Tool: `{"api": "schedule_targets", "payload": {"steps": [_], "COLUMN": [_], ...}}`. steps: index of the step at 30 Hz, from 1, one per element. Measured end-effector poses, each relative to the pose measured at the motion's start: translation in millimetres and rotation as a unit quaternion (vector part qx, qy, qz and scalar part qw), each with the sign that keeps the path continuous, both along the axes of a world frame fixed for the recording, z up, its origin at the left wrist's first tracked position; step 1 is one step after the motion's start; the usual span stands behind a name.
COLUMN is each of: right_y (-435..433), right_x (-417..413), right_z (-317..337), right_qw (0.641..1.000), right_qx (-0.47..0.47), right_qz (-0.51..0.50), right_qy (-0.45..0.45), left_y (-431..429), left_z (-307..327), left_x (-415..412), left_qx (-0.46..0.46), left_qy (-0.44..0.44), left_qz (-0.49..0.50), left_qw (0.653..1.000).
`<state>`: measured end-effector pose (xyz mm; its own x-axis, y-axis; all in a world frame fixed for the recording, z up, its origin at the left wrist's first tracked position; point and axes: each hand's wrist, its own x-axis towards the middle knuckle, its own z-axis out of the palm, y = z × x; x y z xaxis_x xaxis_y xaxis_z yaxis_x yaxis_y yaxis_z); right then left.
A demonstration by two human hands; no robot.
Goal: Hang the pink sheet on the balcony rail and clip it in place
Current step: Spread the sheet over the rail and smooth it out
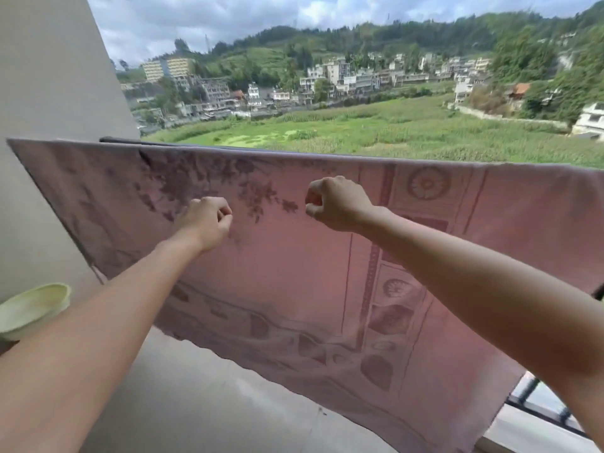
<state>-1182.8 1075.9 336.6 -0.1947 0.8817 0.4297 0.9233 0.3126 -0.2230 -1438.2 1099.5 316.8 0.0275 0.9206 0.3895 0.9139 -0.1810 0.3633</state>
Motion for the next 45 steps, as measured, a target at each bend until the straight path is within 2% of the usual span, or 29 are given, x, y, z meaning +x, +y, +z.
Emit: {"api": "schedule_targets", "payload": {"steps": [4,7,11,18,22,27,33,40,45], "right_y": [44.0,77.1,107.4,201.8,260.6,317.9,385.7,473.7,528.5], "right_x": [-87.5,-165.3,-199.2,-345.2,-430.2,-524.6,-633.7,-762.5,-822.3], "right_z": [-20.2,-20.8,-30.4,-37.7,-14.1,-7.2,-32.3,-52.9,-40.8], "right_qw": [0.997,0.994,0.993,0.983,0.978,0.970,0.964,0.973,0.982], "right_qx": [-0.068,-0.073,-0.077,-0.067,-0.081,-0.094,-0.098,-0.112,-0.104], "right_qz": [0.020,0.062,0.065,0.154,0.181,0.212,0.230,0.185,0.142], "right_qy": [-0.021,-0.054,-0.065,-0.074,-0.058,-0.068,-0.089,-0.078,-0.065], "left_y": [5.5,1.1,6.2,37.4,70.9,109.2,172.0,269.1,351.3], "left_z": [-13.2,-24.6,-45.8,-45.9,-15.3,-13.2,-46.6,-71.2,-55.9], "left_x": [-105.3,-197.2,-254.0,-389.4,-451.1,-522.9,-628.5,-777.4,-859.9], "left_qx": [-0.072,-0.120,-0.162,-0.173,-0.169,-0.174,-0.202,-0.227,-0.225], "left_qy": [0.042,0.059,0.046,0.029,0.017,-0.004,-0.020,-0.048,-0.063], "left_qz": [0.061,0.129,0.156,0.235,0.270,0.291,0.287,0.236,0.210], "left_qw": [0.995,0.982,0.973,0.956,0.948,0.941,0.936,0.944,0.949]}}
